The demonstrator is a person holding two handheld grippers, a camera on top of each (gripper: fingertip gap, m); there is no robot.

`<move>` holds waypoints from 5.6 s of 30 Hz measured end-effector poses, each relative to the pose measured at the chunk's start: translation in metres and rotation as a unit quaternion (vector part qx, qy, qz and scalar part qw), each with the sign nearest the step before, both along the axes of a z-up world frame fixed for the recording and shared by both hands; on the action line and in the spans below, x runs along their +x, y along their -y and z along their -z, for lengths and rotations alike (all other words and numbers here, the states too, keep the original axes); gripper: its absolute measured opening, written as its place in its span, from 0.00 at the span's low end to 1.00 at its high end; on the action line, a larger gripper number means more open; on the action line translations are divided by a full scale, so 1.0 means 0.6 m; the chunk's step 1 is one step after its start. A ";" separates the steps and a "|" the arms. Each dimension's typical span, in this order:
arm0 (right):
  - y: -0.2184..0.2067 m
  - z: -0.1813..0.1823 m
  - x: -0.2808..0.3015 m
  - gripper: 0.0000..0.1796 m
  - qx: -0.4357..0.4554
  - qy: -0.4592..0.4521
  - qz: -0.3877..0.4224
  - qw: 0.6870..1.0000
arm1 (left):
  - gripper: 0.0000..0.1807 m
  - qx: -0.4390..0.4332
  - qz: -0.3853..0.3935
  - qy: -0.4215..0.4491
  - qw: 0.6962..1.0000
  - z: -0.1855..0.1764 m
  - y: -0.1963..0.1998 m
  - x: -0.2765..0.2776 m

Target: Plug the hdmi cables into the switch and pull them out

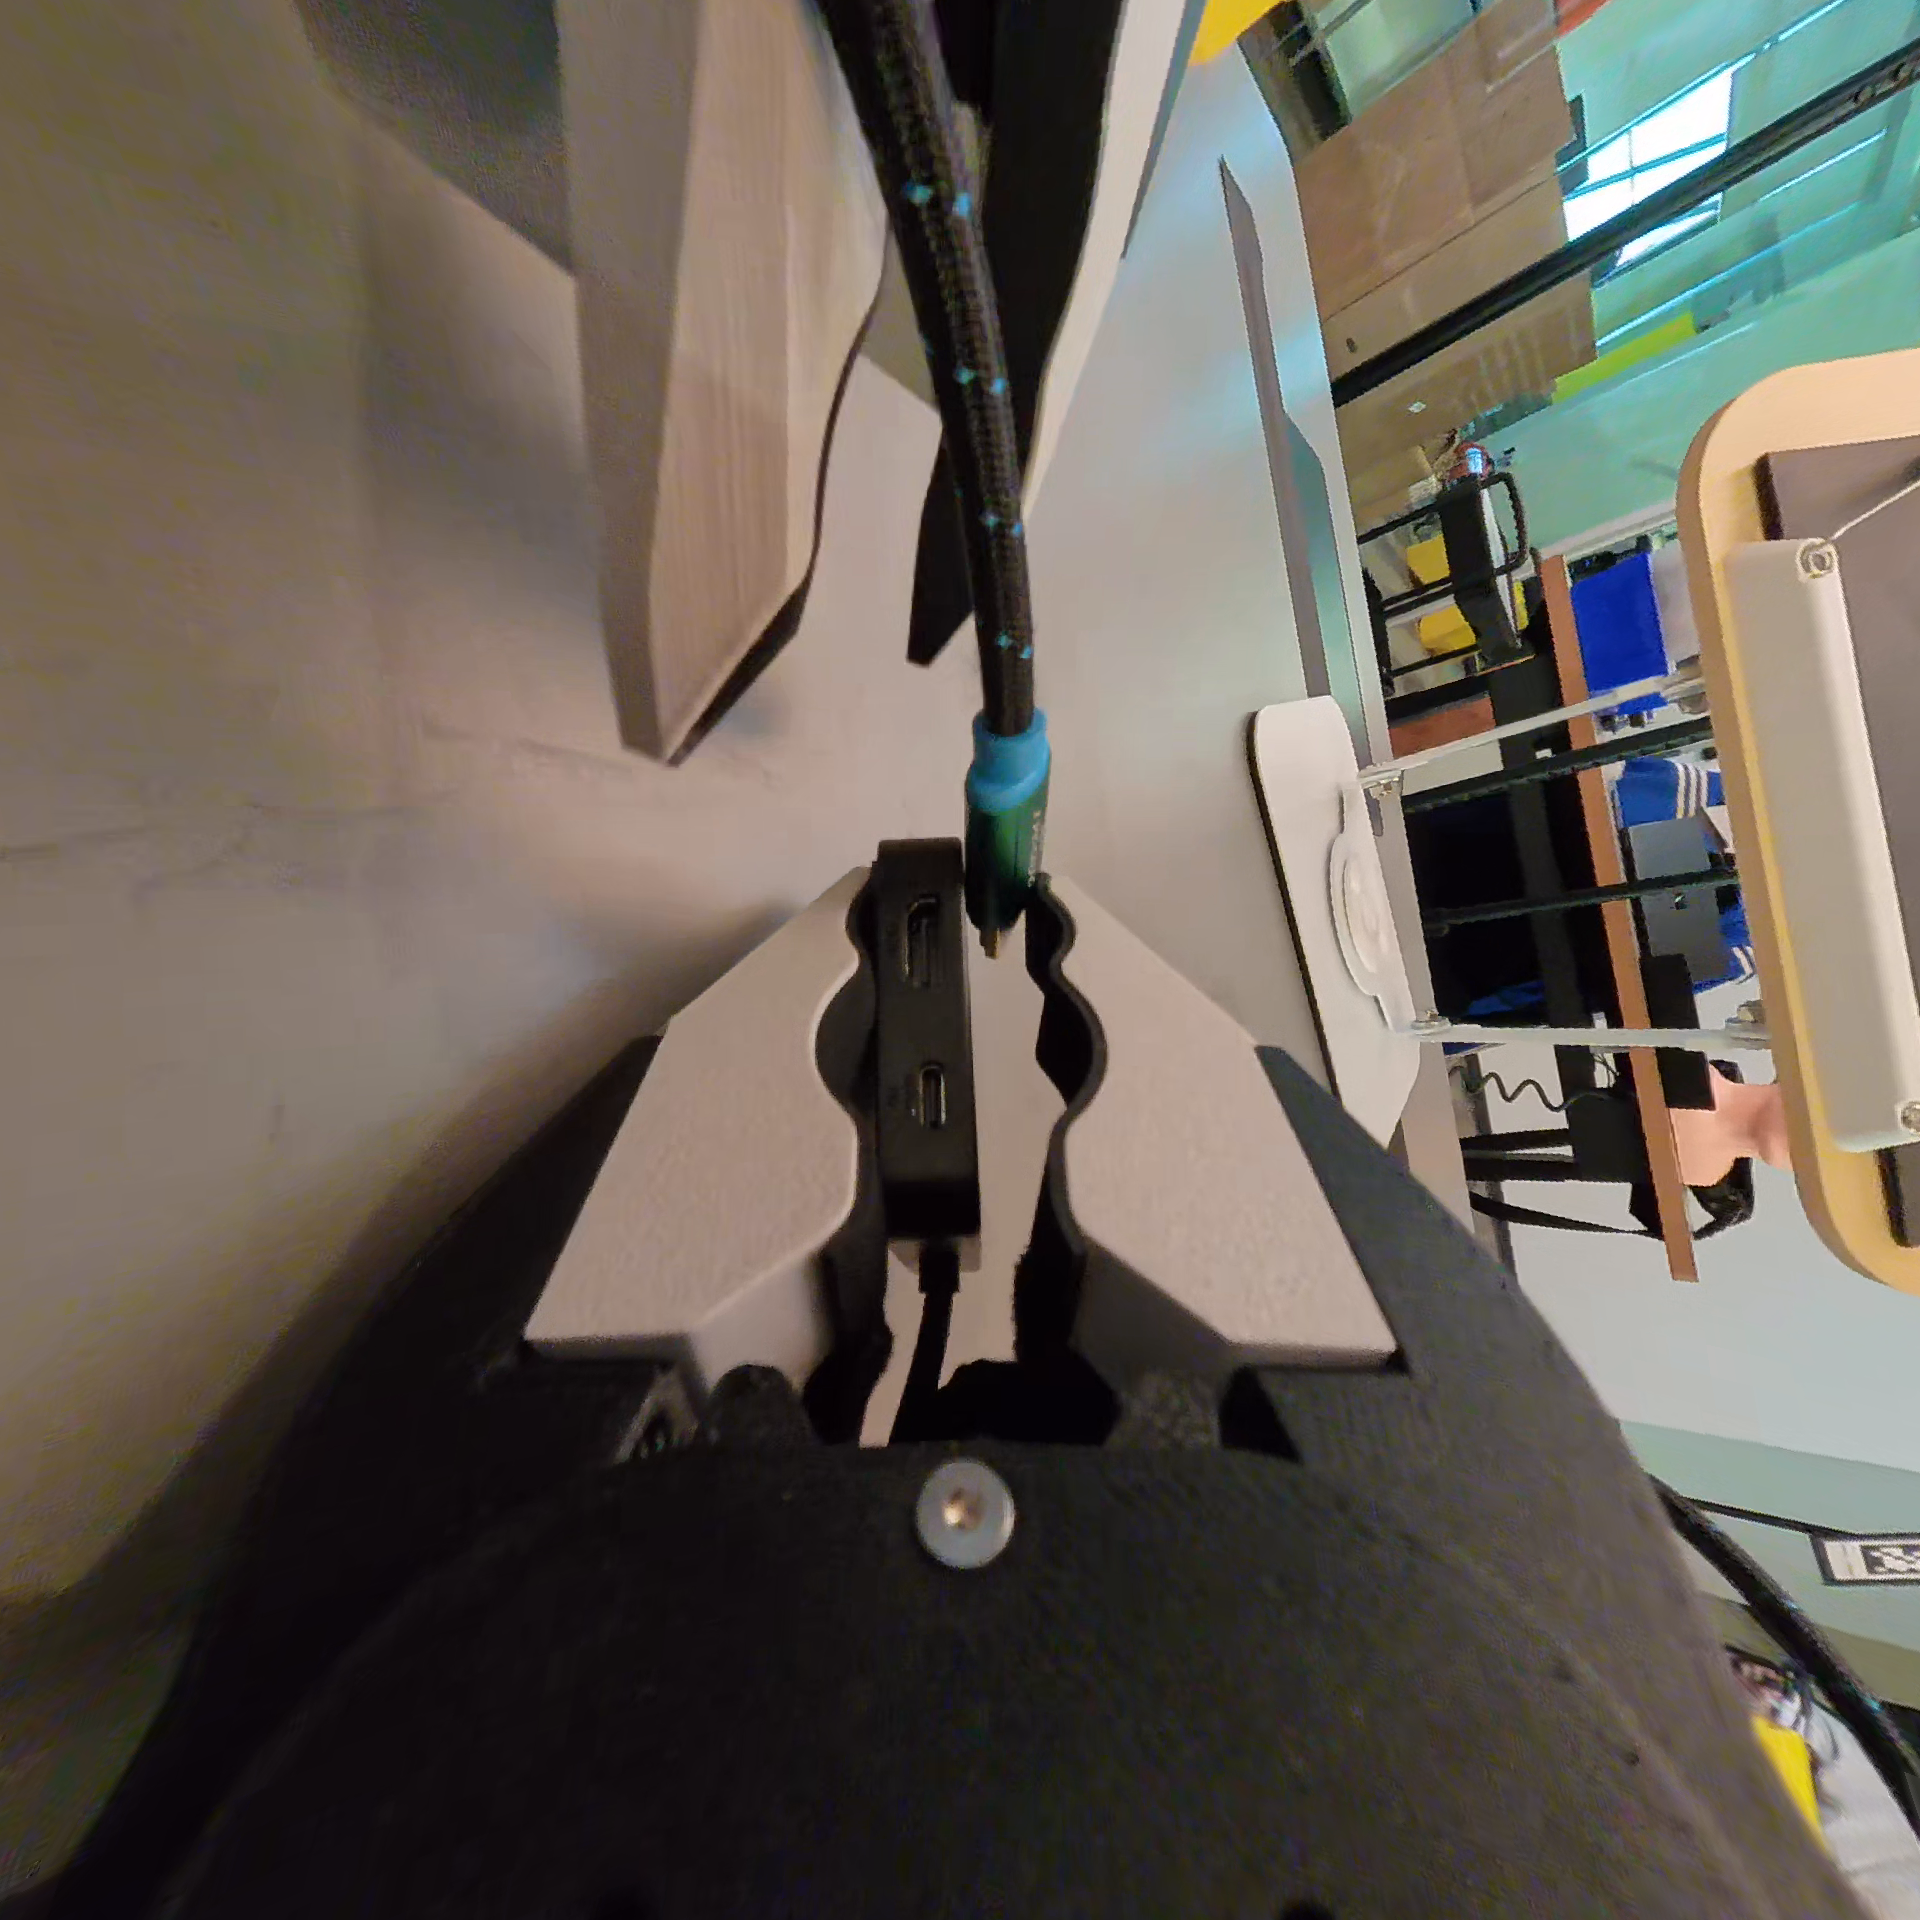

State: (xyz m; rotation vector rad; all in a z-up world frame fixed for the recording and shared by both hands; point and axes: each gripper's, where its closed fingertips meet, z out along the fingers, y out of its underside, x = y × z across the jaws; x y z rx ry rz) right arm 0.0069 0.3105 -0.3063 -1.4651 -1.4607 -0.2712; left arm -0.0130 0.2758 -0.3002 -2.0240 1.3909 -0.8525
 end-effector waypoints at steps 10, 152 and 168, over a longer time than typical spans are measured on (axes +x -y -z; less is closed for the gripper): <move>0.001 0.000 -0.002 0.13 -0.002 0.000 -0.001 1.000 | 0.30 0.024 -0.047 0.081 0.995 -0.017 -0.025 0.056; 0.008 -0.010 0.066 0.06 -0.229 -0.031 0.124 0.965 | 0.10 0.038 -0.067 0.135 0.988 -0.064 -0.011 -0.016; 0.009 0.025 0.045 0.06 -0.227 -0.080 0.111 0.964 | 0.10 0.086 -0.075 0.169 0.979 -0.090 -0.015 -0.020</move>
